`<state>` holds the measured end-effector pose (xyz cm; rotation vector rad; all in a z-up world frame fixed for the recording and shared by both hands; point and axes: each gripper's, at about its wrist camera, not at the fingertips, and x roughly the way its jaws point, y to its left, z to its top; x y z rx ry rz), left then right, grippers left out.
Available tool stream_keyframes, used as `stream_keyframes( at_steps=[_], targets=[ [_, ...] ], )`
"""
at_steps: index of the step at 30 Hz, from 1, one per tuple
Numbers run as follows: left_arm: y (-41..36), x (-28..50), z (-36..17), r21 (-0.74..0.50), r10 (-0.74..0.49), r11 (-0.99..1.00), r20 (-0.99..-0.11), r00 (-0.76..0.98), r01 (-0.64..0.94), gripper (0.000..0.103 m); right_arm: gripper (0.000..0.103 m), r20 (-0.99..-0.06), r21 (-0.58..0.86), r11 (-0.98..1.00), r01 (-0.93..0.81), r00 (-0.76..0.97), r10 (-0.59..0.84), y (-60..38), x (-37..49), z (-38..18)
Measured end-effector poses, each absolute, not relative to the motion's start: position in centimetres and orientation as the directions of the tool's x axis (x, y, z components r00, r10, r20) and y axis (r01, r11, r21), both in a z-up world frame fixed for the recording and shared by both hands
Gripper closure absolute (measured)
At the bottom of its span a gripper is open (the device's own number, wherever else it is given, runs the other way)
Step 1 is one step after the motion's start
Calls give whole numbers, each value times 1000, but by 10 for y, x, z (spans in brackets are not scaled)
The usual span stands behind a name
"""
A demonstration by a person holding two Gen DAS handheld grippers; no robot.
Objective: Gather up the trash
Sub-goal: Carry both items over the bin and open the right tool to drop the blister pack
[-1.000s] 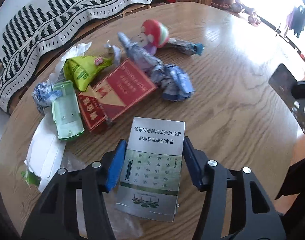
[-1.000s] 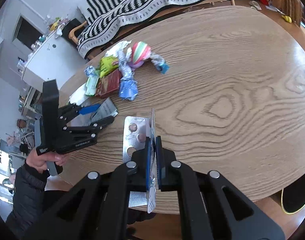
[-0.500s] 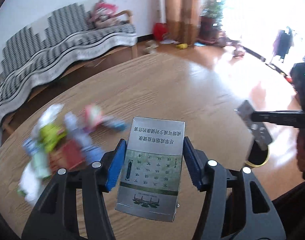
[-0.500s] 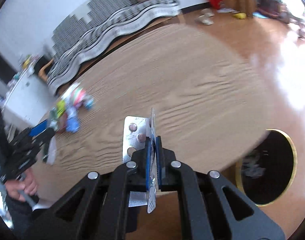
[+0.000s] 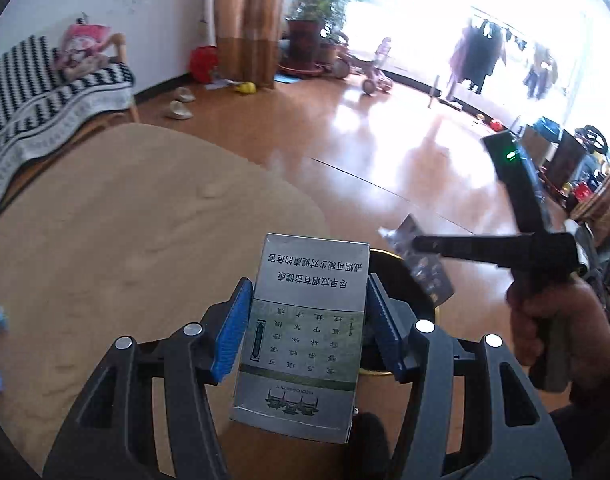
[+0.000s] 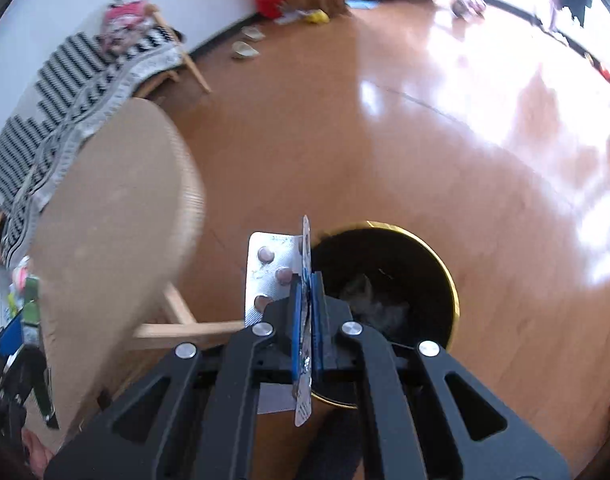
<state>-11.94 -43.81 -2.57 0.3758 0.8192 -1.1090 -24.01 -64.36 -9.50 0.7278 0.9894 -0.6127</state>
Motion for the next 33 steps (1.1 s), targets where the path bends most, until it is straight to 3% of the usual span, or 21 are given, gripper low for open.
stream_keyframes(
  at_steps=[9, 19, 20, 22, 23, 24, 33],
  targets=[
    [-496, -135, -62, -177, -625, 399, -770, 125, 900, 47, 97, -938, 261, 527, 809, 342, -61, -682, -272, -148],
    [-512, -135, -77, -187, -617, 398, -779, 111, 898, 47, 95, -925, 306, 494, 814, 378, -49, -684, -278, -145],
    [-513, -135, -78, -187, -615, 398, -780, 111, 898, 47, 92, -925, 304, 493, 815, 377, -53, -684, -278, -144],
    [-513, -135, -79, -190, -614, 395, -783, 105, 899, 47, 67, -922, 302, 487, 820, 381, -69, -685, -280, -140],
    [-514, -135, -80, -192, -613, 392, -783, 101, 900, 47, 37, -919, 301, 482, 823, 386, -85, -685, -281, -138],
    [-515, -136, -82, -192, -612, 389, -785, 97, 901, 47, 28, -912, 297, 479, 826, 394, -113, -685, -284, -132],
    [-537, -140, -104, -215, -598, 373, -799, 56, 902, 47, 28, -895, 289, 417, 862, 398, -200, -695, -306, -116]
  ],
)
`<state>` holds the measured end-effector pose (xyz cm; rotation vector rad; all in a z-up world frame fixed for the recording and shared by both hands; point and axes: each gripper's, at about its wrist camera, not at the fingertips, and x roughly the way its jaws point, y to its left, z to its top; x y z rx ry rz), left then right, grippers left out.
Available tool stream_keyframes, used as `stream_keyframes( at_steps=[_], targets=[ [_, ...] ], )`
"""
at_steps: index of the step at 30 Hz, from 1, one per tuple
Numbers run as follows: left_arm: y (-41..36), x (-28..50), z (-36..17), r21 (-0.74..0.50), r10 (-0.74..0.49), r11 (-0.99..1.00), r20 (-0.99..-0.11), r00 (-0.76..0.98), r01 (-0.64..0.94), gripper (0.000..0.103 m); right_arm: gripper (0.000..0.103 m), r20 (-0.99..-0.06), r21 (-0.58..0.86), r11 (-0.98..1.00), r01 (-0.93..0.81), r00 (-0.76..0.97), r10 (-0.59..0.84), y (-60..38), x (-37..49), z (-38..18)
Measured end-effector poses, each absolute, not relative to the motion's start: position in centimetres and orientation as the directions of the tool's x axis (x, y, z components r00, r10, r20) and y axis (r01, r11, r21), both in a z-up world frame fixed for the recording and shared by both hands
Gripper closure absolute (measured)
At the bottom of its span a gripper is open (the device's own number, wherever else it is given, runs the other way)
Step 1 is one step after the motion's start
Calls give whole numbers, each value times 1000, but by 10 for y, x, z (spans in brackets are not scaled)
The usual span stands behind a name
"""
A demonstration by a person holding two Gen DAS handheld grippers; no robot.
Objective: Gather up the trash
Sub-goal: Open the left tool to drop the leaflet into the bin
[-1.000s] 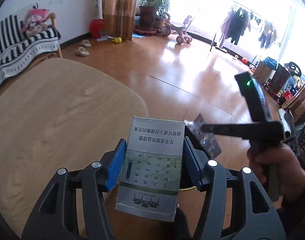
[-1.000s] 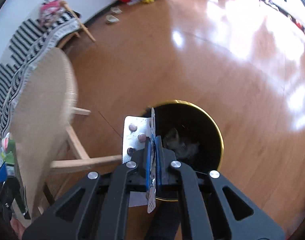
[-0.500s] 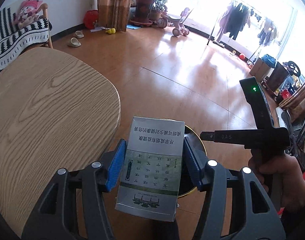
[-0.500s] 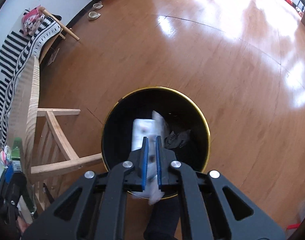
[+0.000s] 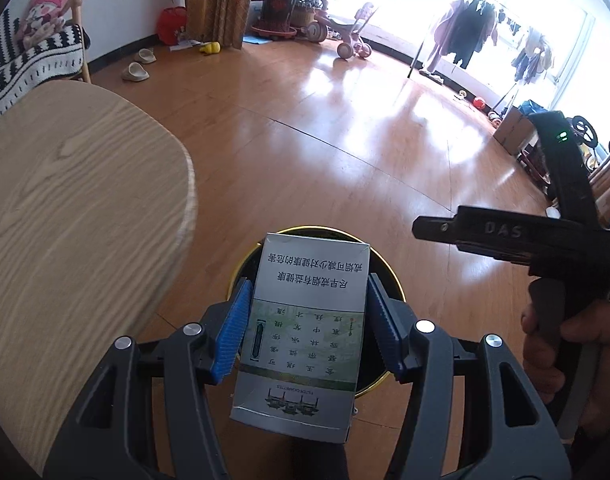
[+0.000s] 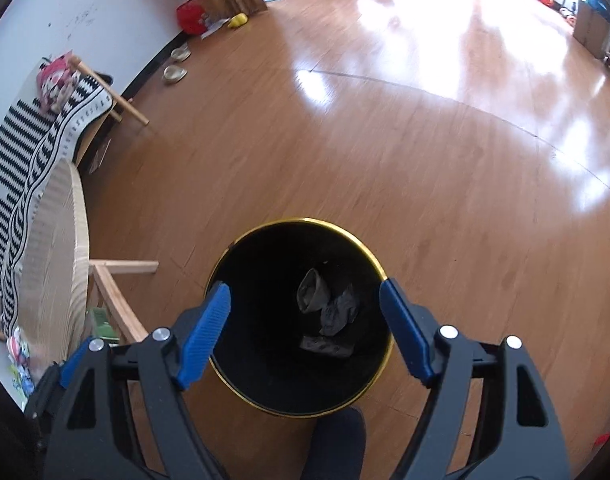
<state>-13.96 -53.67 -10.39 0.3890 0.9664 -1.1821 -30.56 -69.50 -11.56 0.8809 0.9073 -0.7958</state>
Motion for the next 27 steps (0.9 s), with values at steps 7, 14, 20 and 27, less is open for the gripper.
stream_keyframes(
  at_steps=[7, 14, 20, 27],
  targets=[
    [-554, -147, -111, -271, -617, 365, -786, 14, 891, 28, 26, -871, 318, 351, 881, 418, -258, -700, -319, -101],
    [-543, -149, -98, -236, -626, 359, -779, 45, 903, 20, 24, -852, 343, 356, 869, 447, -273, -691, -313, -85],
    [-485, -120, -54, -181, -645, 402, -751, 138, 898, 12, 24, -829, 316, 485, 815, 486, -277, -653, -262, -57],
    [-360, -46, 1, -60, -592, 592, -710, 382, 804, 10, 23, -780, 309, 731, 609, 601, -171, -551, -152, -11]
  ],
)
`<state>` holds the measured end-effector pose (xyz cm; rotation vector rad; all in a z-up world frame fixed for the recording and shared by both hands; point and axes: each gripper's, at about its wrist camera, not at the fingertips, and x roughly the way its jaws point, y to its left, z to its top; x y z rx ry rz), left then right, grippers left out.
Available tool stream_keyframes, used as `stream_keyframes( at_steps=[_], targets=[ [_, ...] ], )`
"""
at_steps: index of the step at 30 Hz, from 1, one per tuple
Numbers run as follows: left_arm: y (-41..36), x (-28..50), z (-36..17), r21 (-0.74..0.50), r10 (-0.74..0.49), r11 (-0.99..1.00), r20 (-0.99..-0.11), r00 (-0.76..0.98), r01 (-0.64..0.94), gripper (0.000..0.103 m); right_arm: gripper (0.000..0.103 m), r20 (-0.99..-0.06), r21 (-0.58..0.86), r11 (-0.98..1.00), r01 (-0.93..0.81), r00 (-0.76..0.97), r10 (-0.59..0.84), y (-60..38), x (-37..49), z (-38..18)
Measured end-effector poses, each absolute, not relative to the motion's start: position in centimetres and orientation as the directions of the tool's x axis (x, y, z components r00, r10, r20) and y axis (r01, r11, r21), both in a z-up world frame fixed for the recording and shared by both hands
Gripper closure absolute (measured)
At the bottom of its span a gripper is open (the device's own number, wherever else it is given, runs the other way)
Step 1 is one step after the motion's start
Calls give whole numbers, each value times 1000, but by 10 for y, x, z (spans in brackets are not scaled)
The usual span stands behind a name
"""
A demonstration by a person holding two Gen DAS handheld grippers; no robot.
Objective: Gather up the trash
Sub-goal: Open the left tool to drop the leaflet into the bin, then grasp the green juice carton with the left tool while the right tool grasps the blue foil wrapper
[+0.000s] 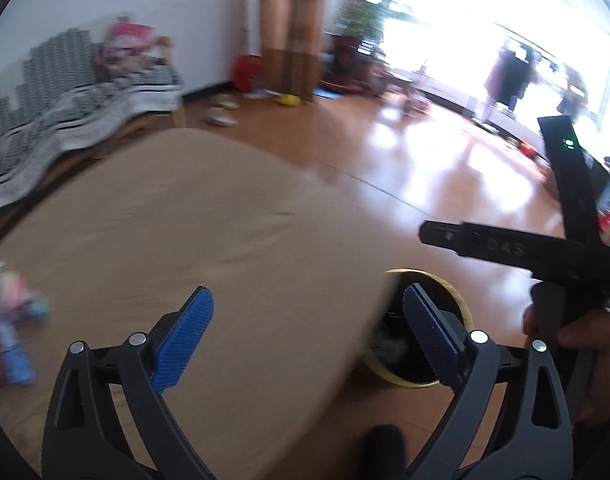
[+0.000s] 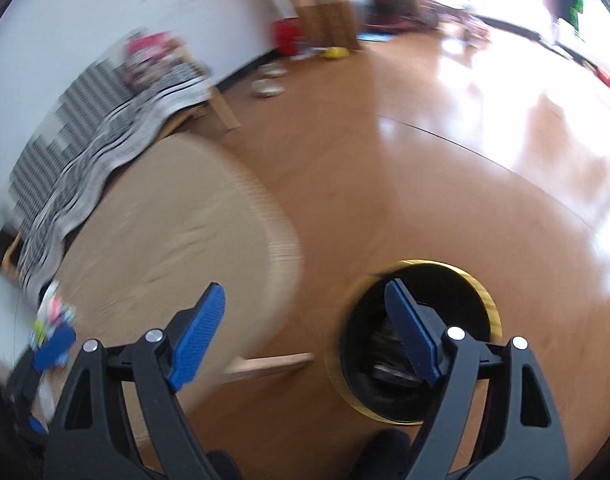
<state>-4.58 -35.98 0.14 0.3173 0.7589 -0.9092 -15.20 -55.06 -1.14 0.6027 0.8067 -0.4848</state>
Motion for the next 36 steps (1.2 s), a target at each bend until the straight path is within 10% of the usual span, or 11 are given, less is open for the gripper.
stream_keyframes(
  at_steps=[15, 27, 31, 36],
  targets=[
    [-27, 107, -8, 242, -76, 911, -698, 712, 334, 10, 22, -774, 264, 964, 41, 605, 187, -269, 27, 6],
    [0, 150, -47, 245, -66, 891, -763, 643, 382, 11, 22, -821, 276, 961, -17, 516, 245, -214, 78, -38],
    [0, 156, -50, 238, -69, 891, -770, 634, 387, 50, 22, -829, 258, 966, -16, 509, 230, -205, 96, -49],
    [9, 148, -37, 213, -90, 900, -764, 639, 381, 62, 32, -828, 258, 966, -17, 511, 230, -199, 109, -56]
  ],
)
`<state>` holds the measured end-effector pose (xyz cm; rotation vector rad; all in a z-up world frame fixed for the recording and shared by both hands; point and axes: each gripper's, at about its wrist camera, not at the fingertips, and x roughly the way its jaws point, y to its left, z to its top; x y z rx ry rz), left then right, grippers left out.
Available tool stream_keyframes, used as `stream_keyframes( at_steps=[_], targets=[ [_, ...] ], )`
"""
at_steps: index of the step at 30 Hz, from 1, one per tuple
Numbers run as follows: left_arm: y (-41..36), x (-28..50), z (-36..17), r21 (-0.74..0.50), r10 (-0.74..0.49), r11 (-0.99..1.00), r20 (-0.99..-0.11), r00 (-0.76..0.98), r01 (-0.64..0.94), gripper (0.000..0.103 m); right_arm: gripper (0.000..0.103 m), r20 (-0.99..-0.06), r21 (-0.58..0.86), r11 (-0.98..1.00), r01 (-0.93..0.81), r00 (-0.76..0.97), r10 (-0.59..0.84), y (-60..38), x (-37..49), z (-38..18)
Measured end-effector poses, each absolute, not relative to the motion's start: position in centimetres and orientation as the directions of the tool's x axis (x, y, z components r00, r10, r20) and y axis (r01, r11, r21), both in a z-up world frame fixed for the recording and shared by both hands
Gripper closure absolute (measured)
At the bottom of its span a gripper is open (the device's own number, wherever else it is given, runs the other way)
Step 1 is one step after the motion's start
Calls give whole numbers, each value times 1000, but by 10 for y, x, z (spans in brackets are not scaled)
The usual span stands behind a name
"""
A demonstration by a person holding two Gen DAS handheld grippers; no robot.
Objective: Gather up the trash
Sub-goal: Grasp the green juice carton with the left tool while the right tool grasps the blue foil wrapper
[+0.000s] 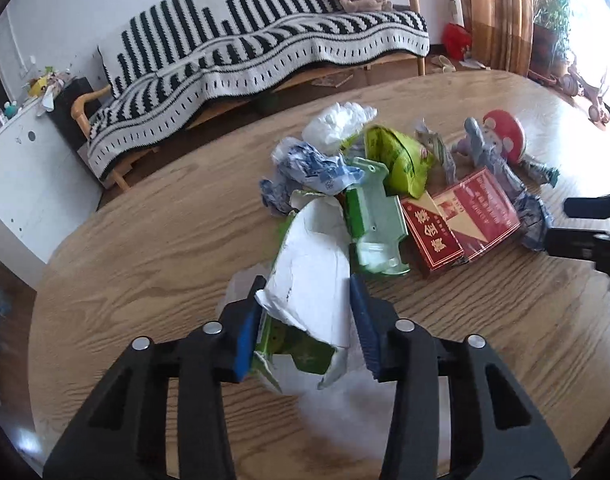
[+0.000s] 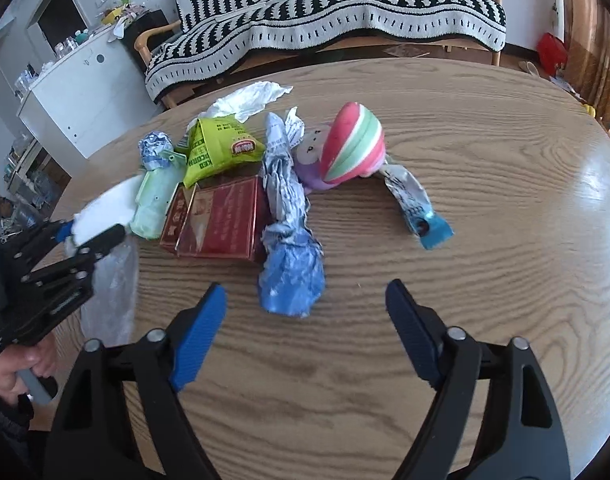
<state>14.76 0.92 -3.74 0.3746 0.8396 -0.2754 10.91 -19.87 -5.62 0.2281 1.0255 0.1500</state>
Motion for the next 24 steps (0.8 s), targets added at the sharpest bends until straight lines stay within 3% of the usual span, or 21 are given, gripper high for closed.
stream_keyframes(
  at_steps=[4, 8, 16, 24],
  targets=[
    [26, 139, -15, 169, -114, 924, -734, 670, 342, 63, 47, -833, 241, 970, -31, 507, 223, -190, 116, -59],
    [43, 131, 3, 80, -161, 947, -717, 678, 310, 63, 72, -843, 223, 974, -49, 492, 218, -182, 118, -65],
    [42, 117, 24, -9, -203, 963, -686, 698, 271, 63, 75, -778, 242, 968, -73, 582, 238, -197, 90, -26],
    [-21, 98, 35, -23, -271, 937, -677, 684, 348, 63, 75, -752, 234, 971, -47, 624, 212, -250, 37, 3]
  ],
)
